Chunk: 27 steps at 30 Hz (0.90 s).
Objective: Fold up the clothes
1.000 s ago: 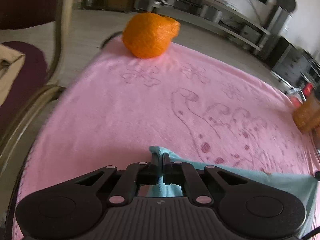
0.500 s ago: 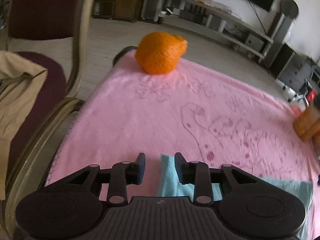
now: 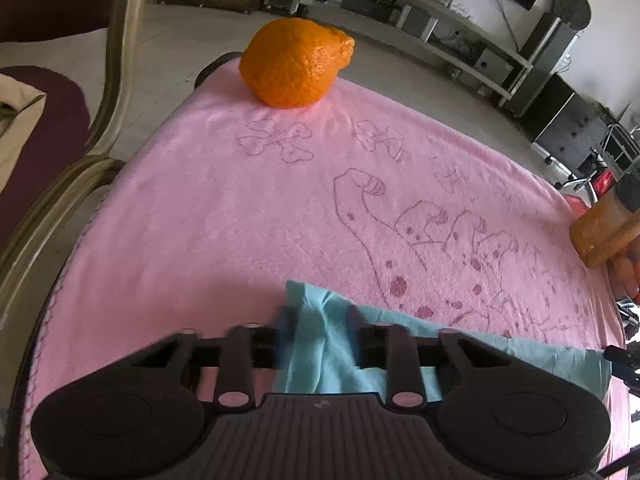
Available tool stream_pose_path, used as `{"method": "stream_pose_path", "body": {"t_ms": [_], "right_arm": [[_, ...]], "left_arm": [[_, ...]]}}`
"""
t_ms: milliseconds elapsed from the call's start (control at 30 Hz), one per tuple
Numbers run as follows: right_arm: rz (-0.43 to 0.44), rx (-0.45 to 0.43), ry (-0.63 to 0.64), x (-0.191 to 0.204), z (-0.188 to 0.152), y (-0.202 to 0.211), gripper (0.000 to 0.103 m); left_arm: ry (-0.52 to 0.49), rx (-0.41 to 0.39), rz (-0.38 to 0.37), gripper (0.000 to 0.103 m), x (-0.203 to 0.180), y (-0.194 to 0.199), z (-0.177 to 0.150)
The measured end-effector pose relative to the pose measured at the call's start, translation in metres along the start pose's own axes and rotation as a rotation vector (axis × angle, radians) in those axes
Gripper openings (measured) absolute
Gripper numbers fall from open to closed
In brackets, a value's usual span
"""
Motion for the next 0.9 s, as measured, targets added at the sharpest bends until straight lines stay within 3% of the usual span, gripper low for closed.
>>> {"method": "stream_pose_path", "body": {"t_ms": [100,400,467,500,533,567,667,733,900], "right_arm": [[0.005,0.004,-0.007,-0.001,-0.002,-0.010,0.005],[-0.046,-0.180,0.089,0.017,0.015,-0.003,0.003],[-0.058,-0.184,0.098,0.017,0.018,-0.009,0.003],[-0.065,-0.185,0.103,0.016,0.019,-0.011,0.003],[-0.071,-0.159,0.098,0.014,0.020,-0.017,0.004],[-0.078,-0.128,0.091,0.011,0.020,-0.022,0.004],[-0.177,-0.119,0.091,0.000,0.021,-0.023,0.009],[-0.211,-0.129,0.063,-0.011,0.024,-0.013,0.015],[-0.124,-0.120,-0.058,-0.021,0.016,0.039,0.020]], "left_arm": [[-0.009,-0.023,0.010,0.003,-0.003,-0.003,0.000],[-0.016,-0.100,0.030,0.004,-0.013,-0.011,0.008],[-0.005,-0.080,0.037,0.005,-0.012,-0.019,0.009],[-0.004,-0.058,0.049,0.008,-0.011,-0.024,0.009],[-0.017,-0.044,0.060,0.018,-0.009,-0.029,0.007],[-0.024,-0.046,0.068,0.019,-0.007,-0.028,0.007],[-0.029,-0.075,0.112,0.026,-0.001,-0.014,0.010],[-0.041,-0.095,0.159,0.022,0.002,-0.001,0.013],[-0.141,-0.052,0.216,0.027,-0.001,0.049,-0.001]]}}
Point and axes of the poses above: each gripper's, at about its wrist camera, not at the fingertips, and y roughly against the way its jaws point, x to its left, z to its top, the point moved 2 cm from there along -y, roughly the way its jaws point, and after that the axes turned 5 degrees about -x, right-handed, at the moved point
